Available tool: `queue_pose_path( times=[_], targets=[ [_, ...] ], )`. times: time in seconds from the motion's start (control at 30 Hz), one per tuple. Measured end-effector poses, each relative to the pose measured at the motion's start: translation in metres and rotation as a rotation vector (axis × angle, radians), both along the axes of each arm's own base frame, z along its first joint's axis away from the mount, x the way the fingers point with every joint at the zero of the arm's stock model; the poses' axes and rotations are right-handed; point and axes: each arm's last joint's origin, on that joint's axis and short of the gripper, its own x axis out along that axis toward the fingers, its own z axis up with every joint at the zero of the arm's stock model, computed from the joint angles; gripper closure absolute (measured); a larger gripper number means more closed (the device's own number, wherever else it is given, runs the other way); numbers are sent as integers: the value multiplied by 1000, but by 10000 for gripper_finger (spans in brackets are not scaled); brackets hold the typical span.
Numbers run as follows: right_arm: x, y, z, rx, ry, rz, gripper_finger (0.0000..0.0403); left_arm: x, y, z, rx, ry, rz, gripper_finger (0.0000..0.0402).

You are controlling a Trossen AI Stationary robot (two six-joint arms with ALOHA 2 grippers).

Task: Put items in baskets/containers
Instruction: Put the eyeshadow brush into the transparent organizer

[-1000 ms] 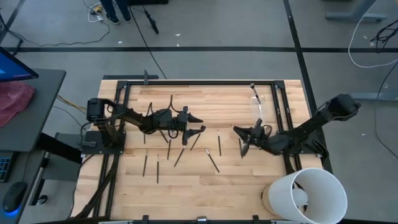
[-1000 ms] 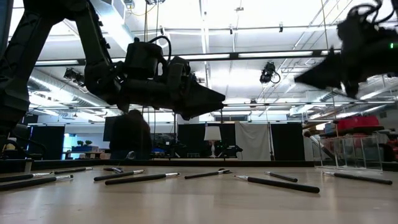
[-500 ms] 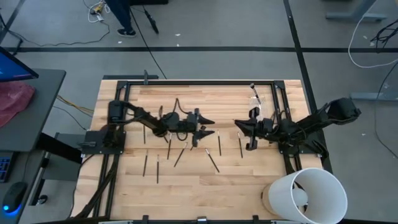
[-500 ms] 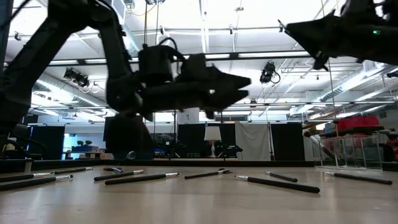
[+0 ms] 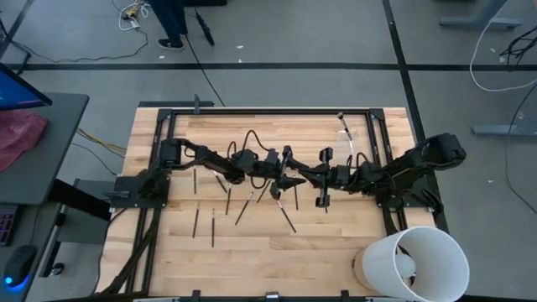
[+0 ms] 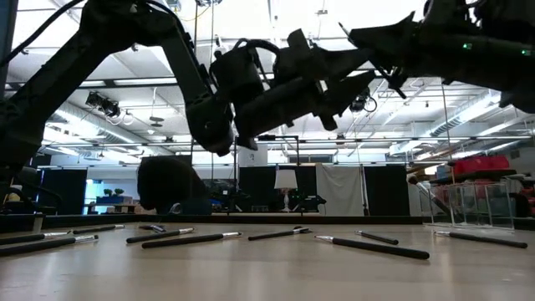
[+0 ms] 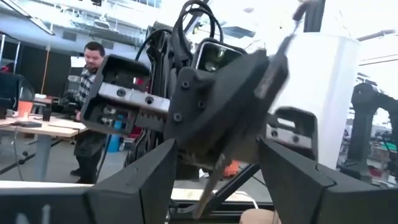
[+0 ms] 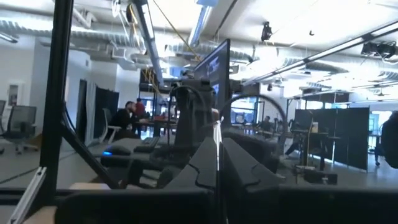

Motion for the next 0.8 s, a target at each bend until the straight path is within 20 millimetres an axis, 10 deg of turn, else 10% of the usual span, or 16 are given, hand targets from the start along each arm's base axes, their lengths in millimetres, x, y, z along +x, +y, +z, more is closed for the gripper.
queue_pose_path(
  times=[0.53,0.8],
  targets=[
    [4,1,2,19,-7,20,396,0,-3,0,72,-7,-63,384],
    [2,0,-4,88,30,20,351,1,2,-4,48,54,-125,389]
  ],
)
